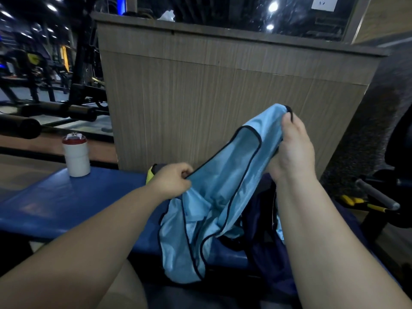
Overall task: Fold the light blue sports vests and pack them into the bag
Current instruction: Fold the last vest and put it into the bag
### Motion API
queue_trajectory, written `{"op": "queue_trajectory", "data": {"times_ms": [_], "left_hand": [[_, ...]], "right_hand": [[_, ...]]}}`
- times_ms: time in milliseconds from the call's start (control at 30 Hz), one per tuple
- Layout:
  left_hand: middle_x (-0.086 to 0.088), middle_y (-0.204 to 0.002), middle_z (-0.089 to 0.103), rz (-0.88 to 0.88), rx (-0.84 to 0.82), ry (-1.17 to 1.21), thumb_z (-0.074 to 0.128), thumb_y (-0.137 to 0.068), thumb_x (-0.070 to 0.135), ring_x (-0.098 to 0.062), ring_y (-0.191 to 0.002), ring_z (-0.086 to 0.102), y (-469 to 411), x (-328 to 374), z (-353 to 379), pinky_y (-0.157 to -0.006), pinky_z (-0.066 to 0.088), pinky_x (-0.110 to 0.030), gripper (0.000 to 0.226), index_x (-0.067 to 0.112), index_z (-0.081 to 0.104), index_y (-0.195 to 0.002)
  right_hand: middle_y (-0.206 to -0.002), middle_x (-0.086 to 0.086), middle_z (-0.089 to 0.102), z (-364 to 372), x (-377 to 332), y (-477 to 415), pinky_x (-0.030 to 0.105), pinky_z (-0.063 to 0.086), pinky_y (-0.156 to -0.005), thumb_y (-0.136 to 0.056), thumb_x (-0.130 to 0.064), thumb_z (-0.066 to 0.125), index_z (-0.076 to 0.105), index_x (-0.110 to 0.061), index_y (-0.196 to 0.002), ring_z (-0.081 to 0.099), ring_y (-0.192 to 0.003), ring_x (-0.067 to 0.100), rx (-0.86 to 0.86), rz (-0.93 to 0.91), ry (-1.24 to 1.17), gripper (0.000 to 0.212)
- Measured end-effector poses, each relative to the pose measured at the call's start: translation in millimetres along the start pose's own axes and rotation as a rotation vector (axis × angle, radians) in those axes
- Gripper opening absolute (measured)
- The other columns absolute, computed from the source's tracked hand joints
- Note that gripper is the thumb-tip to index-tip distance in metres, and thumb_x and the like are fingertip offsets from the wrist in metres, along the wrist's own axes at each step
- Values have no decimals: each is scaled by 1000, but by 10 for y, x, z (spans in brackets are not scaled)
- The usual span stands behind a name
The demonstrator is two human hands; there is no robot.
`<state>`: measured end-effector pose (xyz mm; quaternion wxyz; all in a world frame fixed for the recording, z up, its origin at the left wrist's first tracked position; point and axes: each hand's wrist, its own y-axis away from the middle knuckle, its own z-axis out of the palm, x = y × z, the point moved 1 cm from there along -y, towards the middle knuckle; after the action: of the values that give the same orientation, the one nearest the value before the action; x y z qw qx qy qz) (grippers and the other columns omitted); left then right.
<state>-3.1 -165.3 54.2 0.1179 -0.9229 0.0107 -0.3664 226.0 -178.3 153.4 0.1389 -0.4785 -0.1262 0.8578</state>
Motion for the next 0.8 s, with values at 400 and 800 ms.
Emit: {"op": "queue_trajectory", "data": {"times_ms": [400, 800], "left_hand": [[-11, -100, 67, -625, -1, 492, 54, -93, 27, -28, -85, 68, 222, -871, -34, -72, 55, -35, 17, 16, 59, -105], [2, -77, 62, -238, -80, 565, 58, -92, 21, -10, -64, 56, 61, 194, -62, -51, 37, -22, 8, 19, 65, -94]], "right_hand": [[-104, 1, 68, -628, 81, -305, 26, 56, -79, -99, -17, 53, 63, -19, -114, 66, -89, 13, 493, -211, 66, 17], [-96, -15, 68, -131, 839, 98, 10, 43, -78, -90, -19, 64, 71, -23, -94, 58, -82, -14, -284, 22, 691, 8]]}}
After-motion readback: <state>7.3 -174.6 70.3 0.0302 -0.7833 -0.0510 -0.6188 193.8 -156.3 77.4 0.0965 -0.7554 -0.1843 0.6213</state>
